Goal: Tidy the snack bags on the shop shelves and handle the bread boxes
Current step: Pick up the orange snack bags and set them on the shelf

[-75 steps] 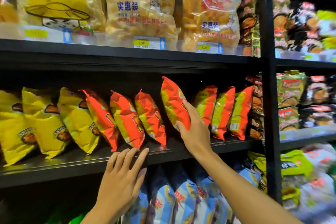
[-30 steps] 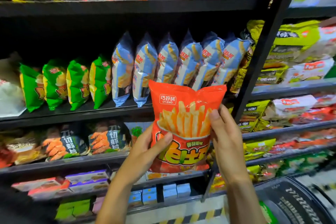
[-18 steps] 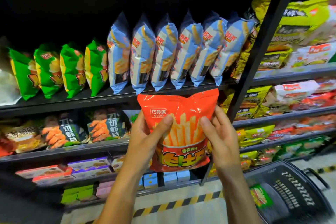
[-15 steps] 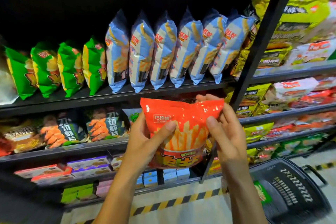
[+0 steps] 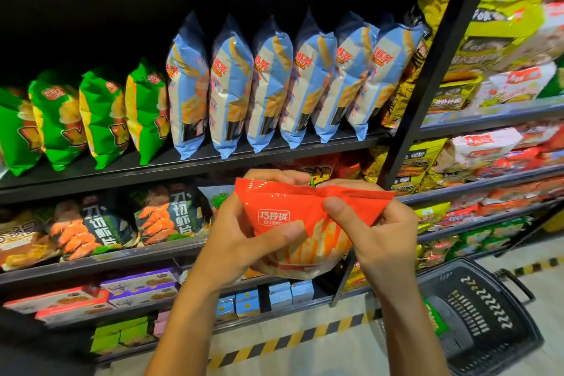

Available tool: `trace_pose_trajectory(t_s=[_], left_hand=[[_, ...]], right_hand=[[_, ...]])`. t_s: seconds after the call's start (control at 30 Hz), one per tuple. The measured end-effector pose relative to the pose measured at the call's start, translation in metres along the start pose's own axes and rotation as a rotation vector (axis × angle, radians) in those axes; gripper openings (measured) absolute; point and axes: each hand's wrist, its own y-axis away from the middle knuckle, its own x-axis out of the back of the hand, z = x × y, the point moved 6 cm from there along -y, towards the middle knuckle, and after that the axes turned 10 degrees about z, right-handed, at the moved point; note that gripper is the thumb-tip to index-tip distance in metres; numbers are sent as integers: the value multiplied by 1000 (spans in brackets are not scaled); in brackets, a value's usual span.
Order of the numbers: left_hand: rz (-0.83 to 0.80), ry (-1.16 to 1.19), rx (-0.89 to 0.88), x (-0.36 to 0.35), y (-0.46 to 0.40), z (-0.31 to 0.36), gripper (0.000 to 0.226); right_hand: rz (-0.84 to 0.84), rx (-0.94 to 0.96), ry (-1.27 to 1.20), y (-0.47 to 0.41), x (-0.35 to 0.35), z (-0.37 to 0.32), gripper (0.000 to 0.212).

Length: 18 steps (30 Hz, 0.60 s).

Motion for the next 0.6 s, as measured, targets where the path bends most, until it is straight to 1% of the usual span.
trace_pose_trajectory(t_s=[0.07,0.13,0.3,0.37,0.47,0.6], left_hand=[[39,0,18,4,-3,1,55],[78,1,50,9,-2,0,53],[129,9,43,21,-1,-1,46],[151,14,44,26,0,-2,47],[132,16,56,30,-1,-3,55],[4,19,92,30,-3,-5,58]], right_hand=[[28,-7,-14,0,-3,2,12],[15,-8,-19,-2,-6,2,12],[-205,-9,-46,-3,-18,-1,26],[-243,-17,-39,-2,-23,-1,29],[-242,21,2,-2,-28,0,27],[-203,59,-8,-2,-28,4,16]])
